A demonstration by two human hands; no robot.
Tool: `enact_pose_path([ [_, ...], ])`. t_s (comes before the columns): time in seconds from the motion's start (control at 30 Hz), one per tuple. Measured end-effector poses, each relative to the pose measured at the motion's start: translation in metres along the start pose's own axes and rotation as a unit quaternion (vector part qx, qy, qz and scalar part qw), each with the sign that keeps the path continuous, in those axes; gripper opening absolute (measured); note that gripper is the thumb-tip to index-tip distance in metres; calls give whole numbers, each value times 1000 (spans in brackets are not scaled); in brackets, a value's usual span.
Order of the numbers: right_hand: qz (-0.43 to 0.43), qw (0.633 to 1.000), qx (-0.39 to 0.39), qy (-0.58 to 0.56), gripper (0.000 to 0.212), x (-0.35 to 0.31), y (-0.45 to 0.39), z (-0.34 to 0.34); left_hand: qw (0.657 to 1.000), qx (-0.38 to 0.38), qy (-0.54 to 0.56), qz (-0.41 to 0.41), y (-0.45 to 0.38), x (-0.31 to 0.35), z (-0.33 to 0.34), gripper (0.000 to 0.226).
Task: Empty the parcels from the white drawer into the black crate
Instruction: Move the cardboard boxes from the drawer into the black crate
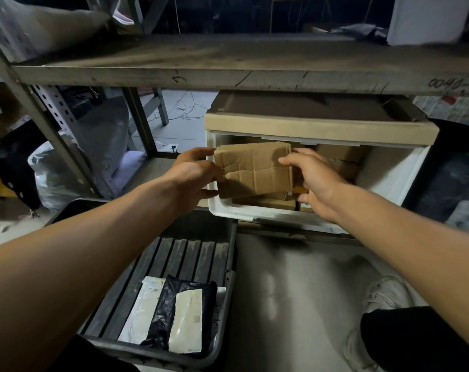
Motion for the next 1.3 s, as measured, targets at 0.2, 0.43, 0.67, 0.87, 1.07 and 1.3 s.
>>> enact_pose_path([
  [0.2,16,1000,8,-7,41,0,1,1,998,37,39,-39,5,3,3,16],
  [0.43,-1,999,39,-4,18,-1,-1,1,996,50,54,-41,1,0,0,40],
  [0.67,-6,997,61,-46,9,-5,-2,0,993,-1,64,-97,6,-2,7,54],
  [0.87,5,990,85,-109,7,-8,-5,-6,995,-1,14,-94,5,-1,5,53],
  [1.07,14,985,78,-155,5,-9,-5,-5,992,-7,92,-87,9,2,12,25],
  [1.3,44,976,42,-208,10,-7,-4,1,979,-90,117,-142,12,1,16,79],
])
Point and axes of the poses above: each hand's wrist, its own y-axis away from the middle knuckle, its own z-axis out of the palm, x = y × z, the point moved 2 cm from there along -y, towards the middle knuckle, and after that the axes turned 9 degrees about y, right-handed, at the moved point
